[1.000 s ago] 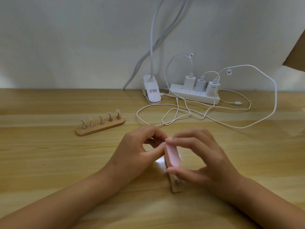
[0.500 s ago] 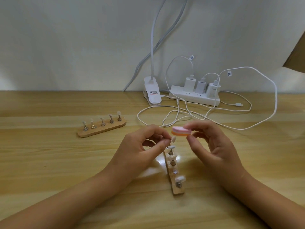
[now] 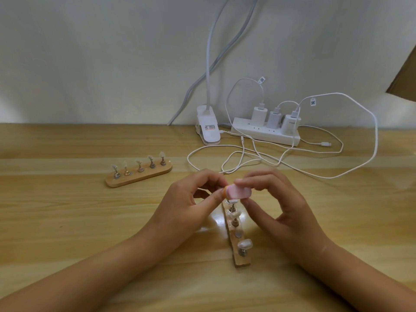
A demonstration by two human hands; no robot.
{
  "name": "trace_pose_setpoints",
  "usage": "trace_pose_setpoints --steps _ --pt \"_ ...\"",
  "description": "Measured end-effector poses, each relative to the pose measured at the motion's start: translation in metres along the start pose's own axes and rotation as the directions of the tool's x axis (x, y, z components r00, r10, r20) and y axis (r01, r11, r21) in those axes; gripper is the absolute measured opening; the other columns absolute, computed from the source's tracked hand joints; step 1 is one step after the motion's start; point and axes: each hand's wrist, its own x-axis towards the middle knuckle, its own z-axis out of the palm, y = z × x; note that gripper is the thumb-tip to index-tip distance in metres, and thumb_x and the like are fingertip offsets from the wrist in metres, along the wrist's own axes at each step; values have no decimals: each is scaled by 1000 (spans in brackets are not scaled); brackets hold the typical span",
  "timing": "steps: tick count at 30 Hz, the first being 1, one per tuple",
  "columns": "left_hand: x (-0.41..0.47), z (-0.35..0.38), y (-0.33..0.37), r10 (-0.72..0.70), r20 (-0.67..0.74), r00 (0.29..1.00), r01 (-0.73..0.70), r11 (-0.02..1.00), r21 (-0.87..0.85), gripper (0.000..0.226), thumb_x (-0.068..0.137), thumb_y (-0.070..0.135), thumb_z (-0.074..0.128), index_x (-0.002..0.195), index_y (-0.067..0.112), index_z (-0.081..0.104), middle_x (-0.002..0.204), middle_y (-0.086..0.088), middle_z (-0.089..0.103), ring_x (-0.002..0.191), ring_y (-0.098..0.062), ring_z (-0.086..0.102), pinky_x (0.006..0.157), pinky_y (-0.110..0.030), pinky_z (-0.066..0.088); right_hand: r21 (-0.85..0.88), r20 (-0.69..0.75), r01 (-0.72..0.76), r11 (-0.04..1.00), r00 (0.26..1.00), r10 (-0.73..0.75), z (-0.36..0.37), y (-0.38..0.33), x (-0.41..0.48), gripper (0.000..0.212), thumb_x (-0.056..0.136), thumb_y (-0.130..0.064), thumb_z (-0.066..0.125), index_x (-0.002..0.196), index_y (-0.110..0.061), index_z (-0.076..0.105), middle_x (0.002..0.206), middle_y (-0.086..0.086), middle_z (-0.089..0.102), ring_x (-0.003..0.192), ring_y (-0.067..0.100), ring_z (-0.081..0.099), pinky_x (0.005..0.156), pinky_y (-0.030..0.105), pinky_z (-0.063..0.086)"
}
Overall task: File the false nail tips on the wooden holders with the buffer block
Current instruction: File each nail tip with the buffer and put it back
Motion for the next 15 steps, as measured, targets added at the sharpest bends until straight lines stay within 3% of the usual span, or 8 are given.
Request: trace_pose_setpoints --steps 4,9,15 --pt "-1 0 0 18 -4 1000 -18 1000 7 8 88 14 69 90 22 69 87 10 69 84 -6 65 78 -18 51 -1 -33 -25 1000 999 25 -1 3 0 25 89 -15 67 110 -26 61 104 -12 63 101 13 62 89 38 49" --pt "0 2 0 40 -31 999 -40 999 -7 5 84 20 69 87 19 65 86 10 67 84 -6 65 78 -15 50 -19 -9 -18 1000 1000 18 2 2 -1 22 89 -20 66 109 -26 59 103 -16 62 100 11 62 89 33 48" --pt "-2 4 0 106 -27 994 -104 994 44 5 83 18 67 86 19 63 89 10 66 89 -16 65 82 -26 54 -46 -31 -13 999 999 11 0 -2 0 21 90 -23 66 109 -29 58 107 -17 61 102 8 62 89 38 50"
